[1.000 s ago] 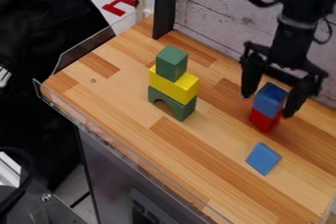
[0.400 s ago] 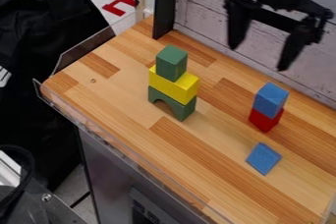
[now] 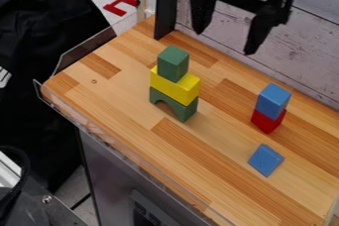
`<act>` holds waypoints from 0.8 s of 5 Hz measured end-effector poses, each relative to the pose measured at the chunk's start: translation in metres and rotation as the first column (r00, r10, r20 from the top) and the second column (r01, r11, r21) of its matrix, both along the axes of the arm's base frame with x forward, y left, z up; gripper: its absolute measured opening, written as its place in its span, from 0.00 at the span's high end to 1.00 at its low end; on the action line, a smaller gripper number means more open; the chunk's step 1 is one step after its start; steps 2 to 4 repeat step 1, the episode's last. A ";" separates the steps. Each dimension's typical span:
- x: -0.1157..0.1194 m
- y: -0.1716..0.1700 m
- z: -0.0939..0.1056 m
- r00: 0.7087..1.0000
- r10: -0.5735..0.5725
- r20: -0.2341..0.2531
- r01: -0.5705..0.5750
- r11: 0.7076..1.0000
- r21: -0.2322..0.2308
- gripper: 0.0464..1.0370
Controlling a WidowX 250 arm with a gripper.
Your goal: Remove the blue cube from the tower and put it on top of the red cube
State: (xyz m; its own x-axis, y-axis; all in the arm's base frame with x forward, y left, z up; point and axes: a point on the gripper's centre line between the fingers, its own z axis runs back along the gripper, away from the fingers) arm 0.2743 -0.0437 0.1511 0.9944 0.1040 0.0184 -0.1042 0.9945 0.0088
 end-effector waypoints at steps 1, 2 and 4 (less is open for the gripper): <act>0.004 -0.005 -0.019 0.998 -0.038 -0.053 0.037 0.999 -0.026 0.04; 0.004 -0.005 -0.019 0.998 -0.038 -0.053 0.037 0.999 -0.026 0.04; 0.004 -0.005 -0.019 0.998 -0.038 -0.053 0.037 0.999 -0.026 0.04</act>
